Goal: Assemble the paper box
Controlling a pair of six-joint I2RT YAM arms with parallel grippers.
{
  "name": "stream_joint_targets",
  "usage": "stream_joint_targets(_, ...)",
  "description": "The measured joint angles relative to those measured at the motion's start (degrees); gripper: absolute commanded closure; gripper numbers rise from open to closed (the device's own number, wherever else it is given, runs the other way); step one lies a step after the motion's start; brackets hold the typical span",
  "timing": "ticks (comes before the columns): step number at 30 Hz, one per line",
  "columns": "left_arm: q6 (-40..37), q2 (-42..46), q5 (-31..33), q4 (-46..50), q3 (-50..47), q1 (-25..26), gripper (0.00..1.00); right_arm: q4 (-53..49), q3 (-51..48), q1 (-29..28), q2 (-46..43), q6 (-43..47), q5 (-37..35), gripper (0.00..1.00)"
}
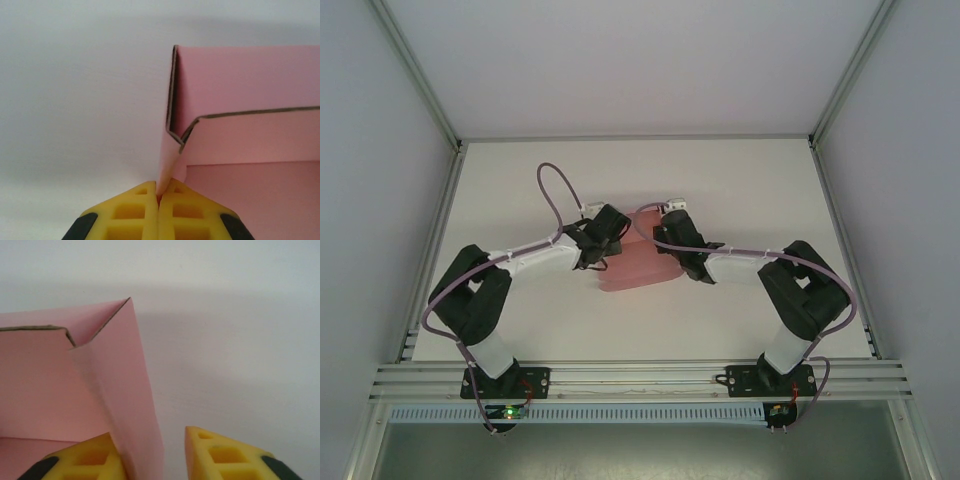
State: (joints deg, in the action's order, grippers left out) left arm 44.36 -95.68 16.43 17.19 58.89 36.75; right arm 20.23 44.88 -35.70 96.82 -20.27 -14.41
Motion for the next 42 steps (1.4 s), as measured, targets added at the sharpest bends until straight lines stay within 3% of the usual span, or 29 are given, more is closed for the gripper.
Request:
stream_joint_targets(6,-2.7,3.0,-0.3,-2.1,-2.9,-0.5,1.0,3.6,-1.3,1.4,-0.9,2.3,4.0,0.5)
stream_joint_targets(10,-3.6,3.5,-0.5,-3.0,-3.5,-0.6,1.0,3.7,-2.6,2.2,-3.0,3.9,6.4,0.41)
stream_joint_targets(15,-3.7,3.6,-0.5,-3.1,-3.7,-0.8,1.0,3.8,-3.1,6.0,-4.0,6.3,18.3,0.3)
stream_joint_targets(19,-4.1,3.6,0.6,-1.4,-4.4,-1.4,1.0,3.8,-3.1,8.5,-4.9,7.7,25.9,0.34)
stream_joint_targets(34,-5.2,3.9,1.1,-0.5,-5.0,-2.0,1.0,-1.2,-0.3,7.8,-3.0,11.8,31.9,0.34)
stream_joint_targets(39,-5.4,3.9,1.0,-0.5,-5.0,-2.0,1.0,-0.8,-2.9,11.6,-5.3,12.1,34.9,0.29)
stream_joint_targets(42,-5.9,3.9,0.9,-0.5,-5.0,-2.0,1.0,-0.3,-5.0,15.5,-8.0,12.2,38.8,0.37)
